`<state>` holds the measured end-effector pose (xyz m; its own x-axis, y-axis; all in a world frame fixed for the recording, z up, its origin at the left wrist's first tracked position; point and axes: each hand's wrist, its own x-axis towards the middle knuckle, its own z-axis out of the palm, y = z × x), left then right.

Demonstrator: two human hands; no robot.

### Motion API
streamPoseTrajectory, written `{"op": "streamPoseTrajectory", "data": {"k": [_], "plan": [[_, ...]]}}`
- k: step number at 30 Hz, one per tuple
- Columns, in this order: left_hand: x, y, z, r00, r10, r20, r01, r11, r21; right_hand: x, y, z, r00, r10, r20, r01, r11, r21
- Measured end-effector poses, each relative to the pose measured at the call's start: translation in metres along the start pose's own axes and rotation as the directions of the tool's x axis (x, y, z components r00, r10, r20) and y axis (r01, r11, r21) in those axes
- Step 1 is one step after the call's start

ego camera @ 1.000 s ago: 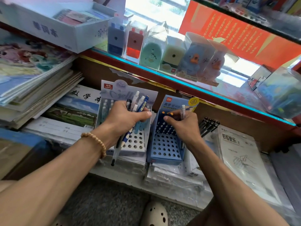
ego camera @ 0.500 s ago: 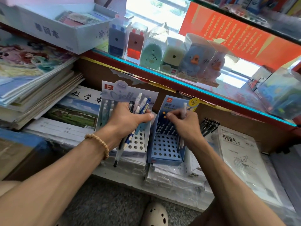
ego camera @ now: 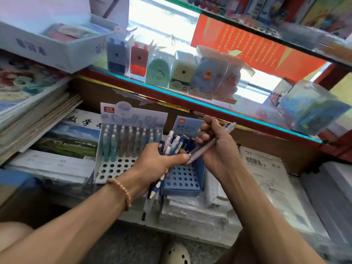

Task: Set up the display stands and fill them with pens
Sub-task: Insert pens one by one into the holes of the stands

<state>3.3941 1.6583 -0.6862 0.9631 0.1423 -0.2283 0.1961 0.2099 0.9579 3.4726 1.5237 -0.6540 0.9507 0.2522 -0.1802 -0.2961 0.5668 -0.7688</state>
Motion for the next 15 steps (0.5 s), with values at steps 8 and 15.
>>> {"op": "streamPoseTrajectory", "data": {"k": [8,15], "plan": [[0.004,0.005,-0.003,0.969,0.121,-0.216,-0.123,0.992,0.004,0.008,-0.015,-0.020,0.895,-0.211,-0.394,0.095,0.952,-0.292],[0.009,0.003,0.008,0.978,0.118,-0.172,-0.119,0.993,0.005,-0.017,-0.011,-0.013,0.995,-0.096,-0.039,0.040,0.702,-0.711]]}}
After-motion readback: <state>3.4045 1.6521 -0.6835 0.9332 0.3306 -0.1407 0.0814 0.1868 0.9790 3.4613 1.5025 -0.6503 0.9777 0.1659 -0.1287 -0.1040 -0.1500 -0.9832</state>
